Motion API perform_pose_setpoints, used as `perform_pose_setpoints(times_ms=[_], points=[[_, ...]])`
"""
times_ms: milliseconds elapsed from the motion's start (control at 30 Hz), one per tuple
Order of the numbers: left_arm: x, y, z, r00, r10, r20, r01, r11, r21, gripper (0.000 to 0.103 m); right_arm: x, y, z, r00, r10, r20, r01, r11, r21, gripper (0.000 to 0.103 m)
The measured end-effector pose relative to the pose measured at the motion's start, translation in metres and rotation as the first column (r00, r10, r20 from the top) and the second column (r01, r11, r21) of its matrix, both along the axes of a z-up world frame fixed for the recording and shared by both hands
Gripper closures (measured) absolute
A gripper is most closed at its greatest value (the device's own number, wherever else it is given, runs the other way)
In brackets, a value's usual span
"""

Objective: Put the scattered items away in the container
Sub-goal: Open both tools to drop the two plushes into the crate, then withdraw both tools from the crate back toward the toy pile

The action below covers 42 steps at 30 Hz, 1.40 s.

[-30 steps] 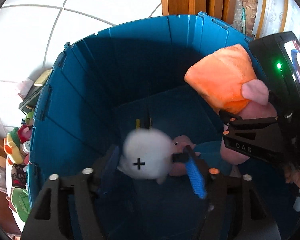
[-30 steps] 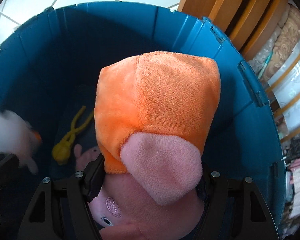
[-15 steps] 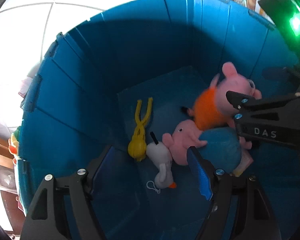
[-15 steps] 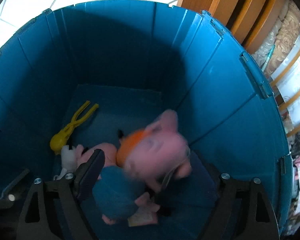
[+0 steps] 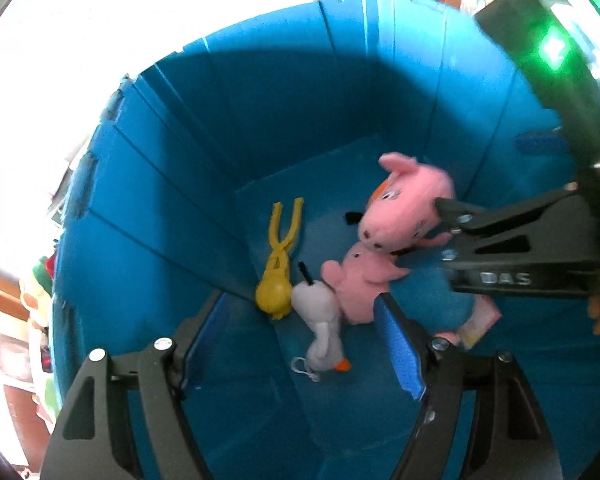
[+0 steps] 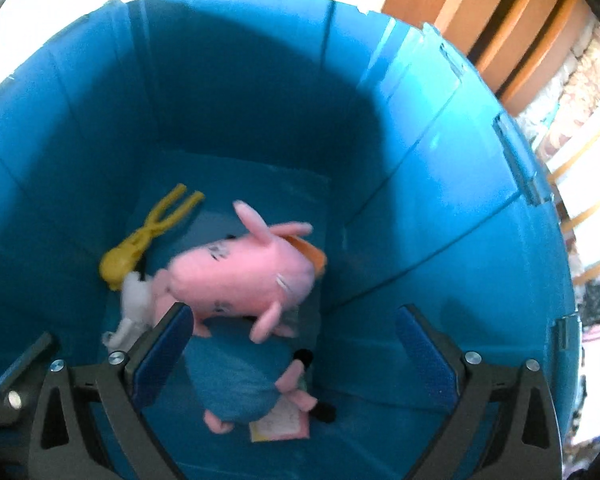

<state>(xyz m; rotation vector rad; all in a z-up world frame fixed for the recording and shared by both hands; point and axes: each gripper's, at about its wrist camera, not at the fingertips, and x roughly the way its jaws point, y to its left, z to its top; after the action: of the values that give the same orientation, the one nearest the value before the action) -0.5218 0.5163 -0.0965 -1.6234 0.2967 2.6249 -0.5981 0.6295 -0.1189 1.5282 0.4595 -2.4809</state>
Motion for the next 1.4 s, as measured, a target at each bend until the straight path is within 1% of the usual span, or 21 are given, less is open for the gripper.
perform_pose_setpoints(times_ms=[67, 100, 167, 267, 400, 667, 800, 933, 1067, 1200, 1300, 1400], points=[[0.014, 0.003, 0.008, 1.000, -0.017, 0.001, 0.017, 1.000, 0.021, 0.029, 0.005, -0.004, 0.006, 1.000, 0.025, -0.004, -0.025, 1.000, -0.015, 0.001], [0.022, 0.005, 0.011, 1.000, -0.020, -0.006, 0.020, 1.000, 0.011, 0.029, 0.009, -0.007, 0.008, 0.999, 0.041, -0.003, -0.041, 0.999, -0.011, 0.001], [0.035, 0.007, 0.017, 1.000, -0.019, -0.010, 0.019, 1.000, -0.003, 0.029, 0.017, -0.012, 0.011, 0.997, 0.078, 0.002, -0.078, 0.997, 0.002, 0.001], [0.051, 0.004, 0.023, 1.000, -0.001, -0.010, 0.001, 1.000, 0.017, 0.029, 0.035, -0.018, 0.021, 0.990, 0.137, -0.014, -0.136, 0.989, 0.049, 0.001], [0.074, 0.001, 0.036, 0.999, -0.003, -0.054, 0.005, 1.000, 0.021, 0.029, 0.063, -0.014, 0.033, 0.978, 0.209, -0.012, -0.207, 0.975, 0.078, 0.001], [0.113, 0.001, 0.053, 0.990, -0.050, -0.130, 0.055, 0.998, 0.033, 0.029, 0.101, 0.008, 0.037, 0.971, 0.241, 0.012, -0.241, 0.969, 0.058, 0.001], [0.128, -0.005, 0.061, 0.985, -0.061, -0.159, 0.069, 0.997, 0.047, 0.029, 0.116, 0.010, 0.048, 0.969, 0.246, -0.010, -0.246, 0.969, 0.036, 0.001], [0.142, -0.017, 0.067, 0.981, -0.057, -0.188, 0.069, 0.996, 0.053, 0.029, 0.135, 0.001, 0.069, 0.963, 0.262, -0.068, -0.262, 0.965, 0.011, 0.001], [0.163, -0.042, 0.078, 0.975, -0.039, -0.219, 0.057, 0.995, 0.077, 0.029, 0.155, -0.022, 0.095, 0.949, 0.279, -0.149, -0.280, 0.960, 0.012, 0.001], [0.194, -0.081, 0.094, 0.963, -0.011, -0.270, 0.038, 0.995, 0.094, 0.029, 0.181, -0.064, 0.122, 0.927, 0.313, -0.209, -0.321, 0.947, -0.007, 0.001], [0.224, -0.127, 0.104, 0.952, 0.030, -0.304, 0.003, 0.994, 0.107, 0.029, 0.206, -0.104, 0.138, 0.909, 0.335, -0.246, -0.353, 0.935, -0.030, 0.001], [0.260, -0.193, 0.100, 0.944, 0.087, -0.317, -0.052, 0.992, 0.116, 0.029, 0.234, -0.153, 0.147, 0.894, 0.356, -0.271, -0.383, 0.922, -0.052, 0.001]])
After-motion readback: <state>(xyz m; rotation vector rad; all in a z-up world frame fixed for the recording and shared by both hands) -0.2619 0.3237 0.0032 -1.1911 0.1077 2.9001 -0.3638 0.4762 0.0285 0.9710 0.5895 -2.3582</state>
